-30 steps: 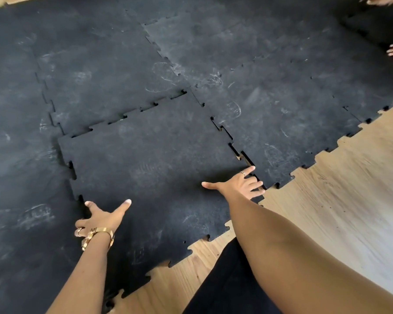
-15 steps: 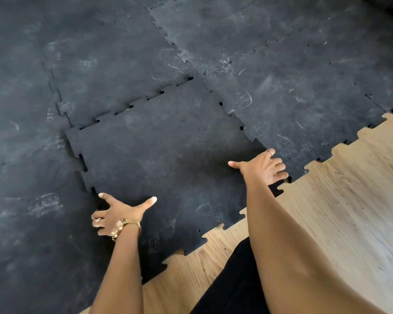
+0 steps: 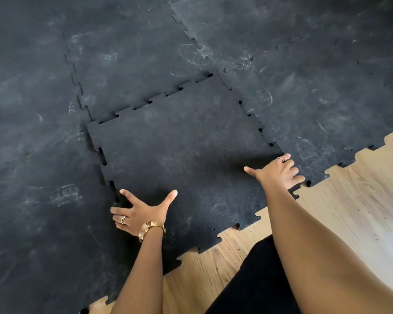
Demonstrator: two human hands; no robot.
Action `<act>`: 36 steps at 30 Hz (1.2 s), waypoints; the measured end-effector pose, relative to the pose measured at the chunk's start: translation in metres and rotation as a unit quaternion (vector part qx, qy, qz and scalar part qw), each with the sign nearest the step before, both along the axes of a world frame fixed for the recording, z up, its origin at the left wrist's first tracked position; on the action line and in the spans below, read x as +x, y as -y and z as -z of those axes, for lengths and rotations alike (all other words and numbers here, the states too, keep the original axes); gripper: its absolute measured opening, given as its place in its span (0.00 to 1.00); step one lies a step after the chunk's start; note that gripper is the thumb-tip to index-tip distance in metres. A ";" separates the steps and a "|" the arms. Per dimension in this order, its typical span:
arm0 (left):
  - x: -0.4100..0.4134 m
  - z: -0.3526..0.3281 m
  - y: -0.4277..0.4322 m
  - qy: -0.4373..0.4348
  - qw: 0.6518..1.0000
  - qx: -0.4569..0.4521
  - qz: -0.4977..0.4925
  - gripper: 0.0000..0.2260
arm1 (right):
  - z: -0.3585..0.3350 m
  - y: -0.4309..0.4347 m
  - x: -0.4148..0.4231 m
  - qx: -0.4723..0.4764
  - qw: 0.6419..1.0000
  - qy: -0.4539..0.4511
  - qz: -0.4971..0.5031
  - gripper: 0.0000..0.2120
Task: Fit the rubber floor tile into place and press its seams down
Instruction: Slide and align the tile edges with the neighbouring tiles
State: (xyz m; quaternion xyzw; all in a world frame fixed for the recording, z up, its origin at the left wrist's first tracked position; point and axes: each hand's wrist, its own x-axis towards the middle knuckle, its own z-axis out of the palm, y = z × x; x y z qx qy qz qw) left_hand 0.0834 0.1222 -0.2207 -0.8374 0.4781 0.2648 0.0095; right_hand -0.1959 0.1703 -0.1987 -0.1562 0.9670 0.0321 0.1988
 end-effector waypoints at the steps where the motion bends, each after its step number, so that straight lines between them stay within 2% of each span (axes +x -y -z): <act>1: -0.003 0.002 0.000 -0.003 1.000 -0.004 -0.013 0.61 | 0.000 -0.001 -0.001 0.008 1.000 -0.004 -0.008 0.60; 3: -0.010 0.006 0.001 0.003 1.000 -0.007 -0.022 0.58 | 0.002 -0.002 -0.001 0.013 1.000 -0.007 -0.012 0.60; 10: -0.009 0.012 -0.004 0.022 1.000 -0.021 0.005 0.54 | 0.005 -0.002 0.005 -0.007 1.000 0.008 0.022 0.61; 13: -0.003 0.019 -0.007 0.013 0.998 -0.065 0.014 0.52 | 0.012 -0.001 0.018 -0.056 0.995 0.016 0.083 0.58; 15: 0.000 0.025 -0.008 0.012 0.996 -0.090 0.007 0.52 | 0.016 0.000 0.026 -0.056 0.994 0.015 0.096 0.54; 20: -0.003 0.031 0.002 0.010 0.992 -0.114 -0.060 0.42 | 0.021 0.005 0.023 -0.068 0.995 0.035 0.069 0.47; 25: -0.005 0.032 -0.001 0.017 0.993 -0.109 -0.046 0.41 | 0.021 0.006 0.017 -0.044 0.997 0.037 0.045 0.48; 29: -0.024 0.023 0.012 -0.029 0.989 -0.108 -0.099 0.45 | 0.012 0.005 0.007 0.016 1.000 0.021 -0.005 0.51; 31: -0.046 0.018 0.021 -0.076 0.986 -0.146 -0.020 0.48 | 0.005 0.004 0.005 0.021 0.999 0.030 -0.008 0.52; 33: -0.077 0.019 0.033 -0.109 0.973 -0.168 0.112 0.47 | 0.001 0.003 0.005 -0.005 0.998 0.053 0.015 0.53; 34: -0.097 0.021 0.040 -0.118 0.967 -0.169 0.147 0.45 | 0.000 0.001 0.005 -0.019 0.998 0.060 0.024 0.53; 36: -0.136 0.024 0.057 -0.136 0.972 -0.130 0.141 0.44 | 0.000 -0.006 0.005 -0.027 0.998 0.055 0.005 0.52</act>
